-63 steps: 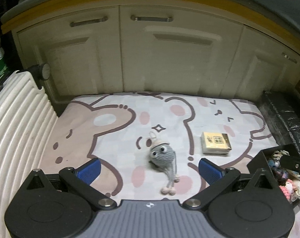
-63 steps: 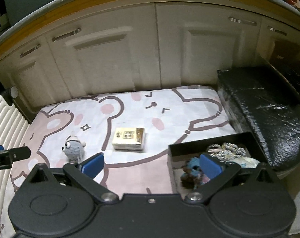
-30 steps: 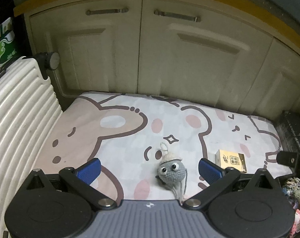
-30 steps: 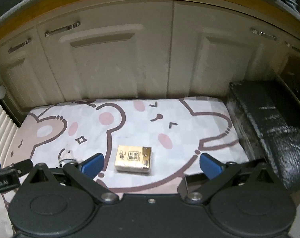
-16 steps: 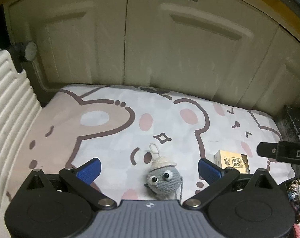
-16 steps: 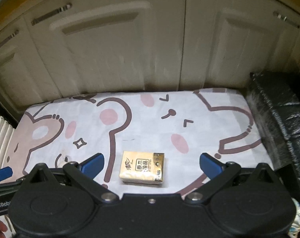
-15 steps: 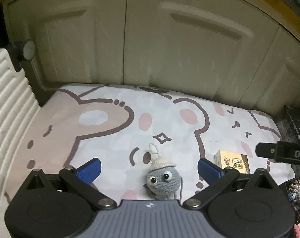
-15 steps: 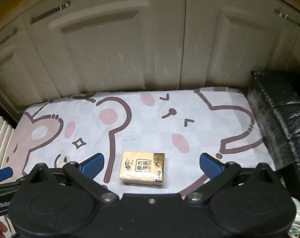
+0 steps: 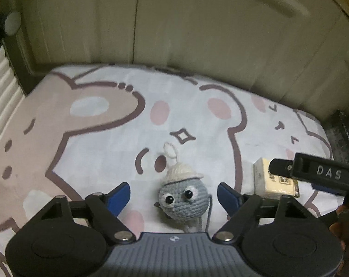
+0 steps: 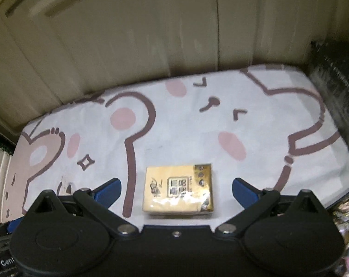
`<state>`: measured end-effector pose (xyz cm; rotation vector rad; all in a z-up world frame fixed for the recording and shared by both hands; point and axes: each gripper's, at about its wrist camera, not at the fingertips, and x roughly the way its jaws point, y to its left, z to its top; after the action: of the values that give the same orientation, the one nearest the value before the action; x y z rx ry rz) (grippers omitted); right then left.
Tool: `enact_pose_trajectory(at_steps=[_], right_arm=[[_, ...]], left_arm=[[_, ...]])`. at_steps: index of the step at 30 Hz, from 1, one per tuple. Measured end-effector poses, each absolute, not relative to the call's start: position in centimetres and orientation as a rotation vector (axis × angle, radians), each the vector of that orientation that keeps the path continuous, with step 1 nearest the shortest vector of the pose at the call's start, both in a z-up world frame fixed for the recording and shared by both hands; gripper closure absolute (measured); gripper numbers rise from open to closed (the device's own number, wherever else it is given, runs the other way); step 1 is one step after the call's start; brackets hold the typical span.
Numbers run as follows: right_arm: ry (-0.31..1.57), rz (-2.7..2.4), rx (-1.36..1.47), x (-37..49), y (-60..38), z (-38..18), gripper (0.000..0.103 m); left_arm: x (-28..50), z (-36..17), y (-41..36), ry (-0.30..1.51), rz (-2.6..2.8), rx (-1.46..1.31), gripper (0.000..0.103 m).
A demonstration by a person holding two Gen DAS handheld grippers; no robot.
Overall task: Organize objects
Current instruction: 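Lower left tool onto grey crochet doll while right tool lowers onto yellow tissue pack, then grasp grey crochet doll with left tool while right tool grasps tissue pack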
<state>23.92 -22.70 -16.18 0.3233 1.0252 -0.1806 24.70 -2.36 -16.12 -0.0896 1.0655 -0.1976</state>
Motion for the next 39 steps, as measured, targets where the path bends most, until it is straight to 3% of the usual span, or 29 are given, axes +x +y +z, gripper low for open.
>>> enact_pose_trajectory(at_steps=[9, 16, 18, 22, 39], right_arm=[[1.067, -0.212, 0.318, 24.7, -22.9, -18.0, 0.001], [1.118, -0.174, 0.324, 24.7, -22.7, -18.9, 0.027], [1.116, -0.159, 0.305, 24.6, -22.4, -18.8, 0.028], [1.126, -0.129, 0.275, 24.3, -22.1, -18.5, 0.029], [1.057, -0.111, 0.302, 21.8, -22.8, -15.4, 0.03]], left_arm=[[25.5, -17.4, -1.6, 1.109, -0.203, -0.196, 0.031], [25.5, -17.8, -2.3, 1.126, -0.213, -0.197, 0.032], [25.5, -17.9, -2.5, 1.132, -0.211, -0.197, 0.032], [25.5, -18.1, -2.8, 1.152, -0.192, -0.19, 0.049], [24.3, -14.2, -2.6, 1.074, -0.199, -0.217, 0.052]])
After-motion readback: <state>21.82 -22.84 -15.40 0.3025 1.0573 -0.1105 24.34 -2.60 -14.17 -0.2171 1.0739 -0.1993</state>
